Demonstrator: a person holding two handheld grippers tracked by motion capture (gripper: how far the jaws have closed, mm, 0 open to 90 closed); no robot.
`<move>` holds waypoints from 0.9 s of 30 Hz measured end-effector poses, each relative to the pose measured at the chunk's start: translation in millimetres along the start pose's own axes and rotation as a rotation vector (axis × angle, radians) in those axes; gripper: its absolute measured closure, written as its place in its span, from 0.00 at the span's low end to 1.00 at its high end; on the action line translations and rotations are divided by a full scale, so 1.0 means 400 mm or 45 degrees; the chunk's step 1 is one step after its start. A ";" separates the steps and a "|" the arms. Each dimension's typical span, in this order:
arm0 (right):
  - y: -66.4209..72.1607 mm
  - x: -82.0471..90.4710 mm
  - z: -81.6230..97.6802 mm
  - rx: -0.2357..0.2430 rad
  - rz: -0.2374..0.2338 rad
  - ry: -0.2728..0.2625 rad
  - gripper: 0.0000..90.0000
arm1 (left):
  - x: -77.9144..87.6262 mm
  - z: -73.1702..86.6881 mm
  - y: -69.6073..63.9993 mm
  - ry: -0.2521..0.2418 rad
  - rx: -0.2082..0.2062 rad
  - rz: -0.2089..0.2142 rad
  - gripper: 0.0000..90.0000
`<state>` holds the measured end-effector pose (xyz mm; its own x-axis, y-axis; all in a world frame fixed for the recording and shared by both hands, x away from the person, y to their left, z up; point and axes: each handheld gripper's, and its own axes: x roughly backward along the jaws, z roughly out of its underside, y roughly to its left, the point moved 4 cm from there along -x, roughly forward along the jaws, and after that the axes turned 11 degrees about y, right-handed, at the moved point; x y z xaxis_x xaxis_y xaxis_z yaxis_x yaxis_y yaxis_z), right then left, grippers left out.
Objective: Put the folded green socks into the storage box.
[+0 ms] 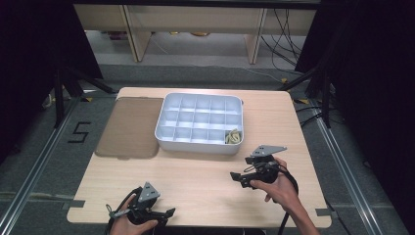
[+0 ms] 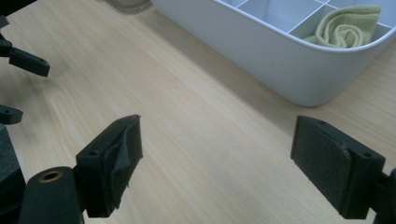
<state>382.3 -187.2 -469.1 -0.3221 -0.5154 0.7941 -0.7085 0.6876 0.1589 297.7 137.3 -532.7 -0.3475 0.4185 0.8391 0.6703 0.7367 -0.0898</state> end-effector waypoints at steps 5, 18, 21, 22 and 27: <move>0.002 0.000 0.014 0.008 -0.001 -0.007 0.19 | 0.000 0.000 0.000 0.003 -0.003 0.001 0.23; 0.010 -0.002 0.059 -0.004 -0.012 -0.013 0.19 | 0.001 0.000 -0.001 0.006 -0.009 -0.004 0.23; 0.017 -0.002 0.067 -0.011 -0.013 -0.023 0.19 | 0.001 0.001 -0.001 0.008 -0.015 -0.003 0.23; 0.017 -0.003 0.068 -0.003 -0.018 -0.024 0.19 | 0.001 0.001 -0.001 0.009 -0.013 -0.003 0.23; 0.020 -0.006 0.080 0.007 -0.011 -0.024 0.19 | 0.000 0.000 -0.002 0.009 -0.013 -0.003 0.23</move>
<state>357.1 -196.7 -488.6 -0.3280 -0.5308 0.7814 -0.7146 0.6804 0.1622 297.1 136.8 -532.6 -0.3447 0.4131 0.8429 0.6759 0.7323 -0.0825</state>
